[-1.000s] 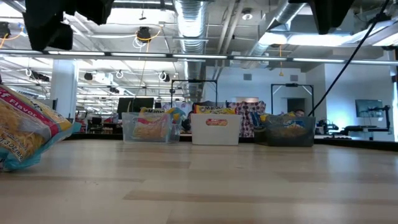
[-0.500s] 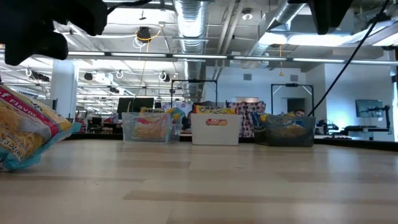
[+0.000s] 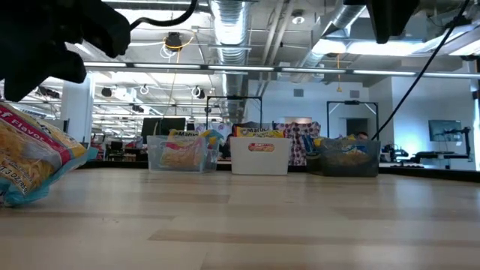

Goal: Sort Maruchan noodles
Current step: Put the light blue bag into the transparent bin

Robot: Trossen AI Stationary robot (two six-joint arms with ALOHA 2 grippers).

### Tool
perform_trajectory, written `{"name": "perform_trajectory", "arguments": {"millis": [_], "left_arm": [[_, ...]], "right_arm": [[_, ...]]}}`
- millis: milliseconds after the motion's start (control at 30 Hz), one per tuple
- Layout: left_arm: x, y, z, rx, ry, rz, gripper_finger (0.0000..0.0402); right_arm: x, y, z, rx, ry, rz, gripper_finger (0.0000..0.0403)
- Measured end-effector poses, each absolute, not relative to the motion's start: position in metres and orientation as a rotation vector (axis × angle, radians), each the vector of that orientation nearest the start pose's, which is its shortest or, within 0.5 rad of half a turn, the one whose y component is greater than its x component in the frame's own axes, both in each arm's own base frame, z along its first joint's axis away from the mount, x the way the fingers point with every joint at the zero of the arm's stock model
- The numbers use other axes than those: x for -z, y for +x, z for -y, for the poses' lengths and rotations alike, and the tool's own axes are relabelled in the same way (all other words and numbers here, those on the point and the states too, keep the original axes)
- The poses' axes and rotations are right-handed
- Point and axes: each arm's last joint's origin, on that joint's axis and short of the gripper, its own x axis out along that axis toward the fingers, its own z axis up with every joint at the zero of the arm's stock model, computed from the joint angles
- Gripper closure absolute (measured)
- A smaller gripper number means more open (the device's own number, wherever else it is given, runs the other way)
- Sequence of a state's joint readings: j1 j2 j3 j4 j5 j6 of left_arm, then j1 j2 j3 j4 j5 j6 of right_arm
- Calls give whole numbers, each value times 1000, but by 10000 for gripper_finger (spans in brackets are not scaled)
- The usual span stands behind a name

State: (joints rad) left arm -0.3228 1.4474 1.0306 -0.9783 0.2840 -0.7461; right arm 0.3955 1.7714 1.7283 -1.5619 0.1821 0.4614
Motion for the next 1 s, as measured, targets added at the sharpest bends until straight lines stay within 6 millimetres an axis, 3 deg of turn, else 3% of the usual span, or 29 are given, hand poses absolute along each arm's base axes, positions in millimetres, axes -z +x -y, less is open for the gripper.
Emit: {"name": "perform_trajectory", "arguments": {"millis": [467, 1000], "left_arm": [[-219, 239, 96, 2, -584, -1585, 230], [-182, 255, 103, -34, -567, -1709, 236]], "right_arm": [[-315, 299, -106, 206, -81, -1525, 243], [-315, 300, -103, 209, -77, -1523, 243]]}}
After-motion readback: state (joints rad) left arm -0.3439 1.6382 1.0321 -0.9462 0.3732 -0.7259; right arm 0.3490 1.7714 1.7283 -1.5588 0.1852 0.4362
